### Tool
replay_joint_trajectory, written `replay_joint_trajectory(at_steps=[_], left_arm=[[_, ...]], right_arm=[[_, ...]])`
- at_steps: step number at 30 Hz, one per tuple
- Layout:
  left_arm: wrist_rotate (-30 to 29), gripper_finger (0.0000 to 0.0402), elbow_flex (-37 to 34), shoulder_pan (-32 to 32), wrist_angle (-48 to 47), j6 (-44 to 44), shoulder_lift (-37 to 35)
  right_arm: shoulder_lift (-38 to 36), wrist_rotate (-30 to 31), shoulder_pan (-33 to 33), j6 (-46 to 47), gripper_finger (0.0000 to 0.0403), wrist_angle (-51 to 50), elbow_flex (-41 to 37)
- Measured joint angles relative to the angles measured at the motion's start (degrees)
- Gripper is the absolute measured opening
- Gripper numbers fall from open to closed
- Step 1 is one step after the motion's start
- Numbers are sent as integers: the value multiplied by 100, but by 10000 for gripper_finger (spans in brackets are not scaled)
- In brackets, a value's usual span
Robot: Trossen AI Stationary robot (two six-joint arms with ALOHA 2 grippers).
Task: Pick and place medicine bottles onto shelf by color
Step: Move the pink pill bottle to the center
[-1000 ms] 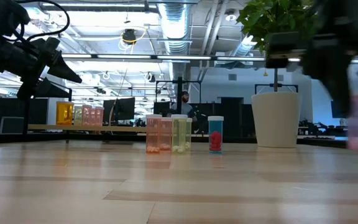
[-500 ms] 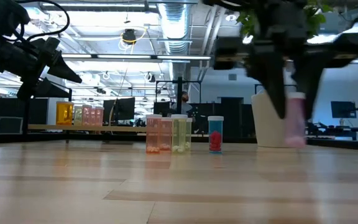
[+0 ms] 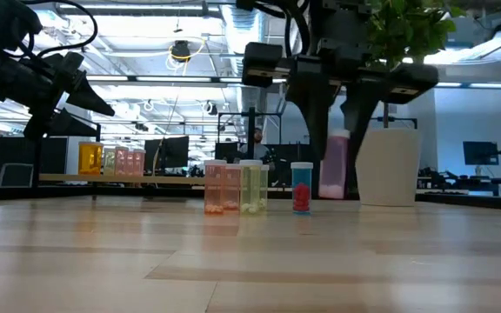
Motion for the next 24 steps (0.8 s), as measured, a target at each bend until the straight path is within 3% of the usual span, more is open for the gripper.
replay_joint_trajectory(at_steps=[24], left_arm=[[0,309,-1,1,1,1,0]], right_arm=[[400,-65,-333,-1073,134,570,9]])
